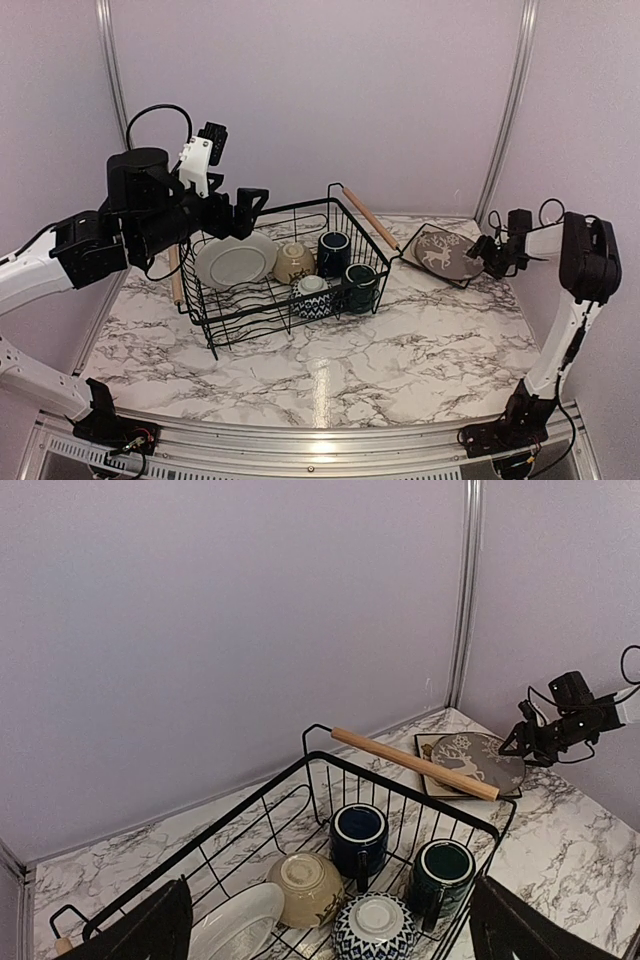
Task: Unload the mixed dishes from the dish rack
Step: Place the plate with another plate, then grab the plate from the dish rack.
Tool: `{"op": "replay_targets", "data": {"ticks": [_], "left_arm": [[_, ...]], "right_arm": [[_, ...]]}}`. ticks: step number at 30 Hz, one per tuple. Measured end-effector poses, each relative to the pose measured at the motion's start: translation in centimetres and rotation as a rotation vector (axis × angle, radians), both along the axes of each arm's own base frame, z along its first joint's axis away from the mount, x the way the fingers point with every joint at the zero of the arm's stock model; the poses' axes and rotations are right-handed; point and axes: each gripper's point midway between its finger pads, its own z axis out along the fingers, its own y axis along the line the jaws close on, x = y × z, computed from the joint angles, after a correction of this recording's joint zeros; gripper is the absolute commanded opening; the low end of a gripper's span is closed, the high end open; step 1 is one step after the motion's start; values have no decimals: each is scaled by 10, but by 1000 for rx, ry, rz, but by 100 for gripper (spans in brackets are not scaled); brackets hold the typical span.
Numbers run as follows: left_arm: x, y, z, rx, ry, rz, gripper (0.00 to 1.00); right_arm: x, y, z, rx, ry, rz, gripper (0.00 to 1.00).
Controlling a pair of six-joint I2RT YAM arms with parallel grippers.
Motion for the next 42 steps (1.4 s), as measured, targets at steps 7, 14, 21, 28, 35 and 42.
{"op": "replay_targets", "data": {"ticks": [7,14,21,28,35,42], "left_arm": [[0,0,-1,0,5,2,99],[1,3,-5,5,19,10,99],[22,25,-16,17,65,87,99],[68,57,-36,45,182,172,99],[113,85,-72,34,373,134,95],[133,76,-120,128,547,41,93]], "right_arm": [[20,15,-2,-23,8,39,72],[19,16,-4,-40,25,36,77],[-2,7,20,-140,16,24,98],[-34,17,83,-221,-106,67,99],[-63,36,114,-154,-258,116,98],[-64,55,144,-97,-366,192,98]]}}
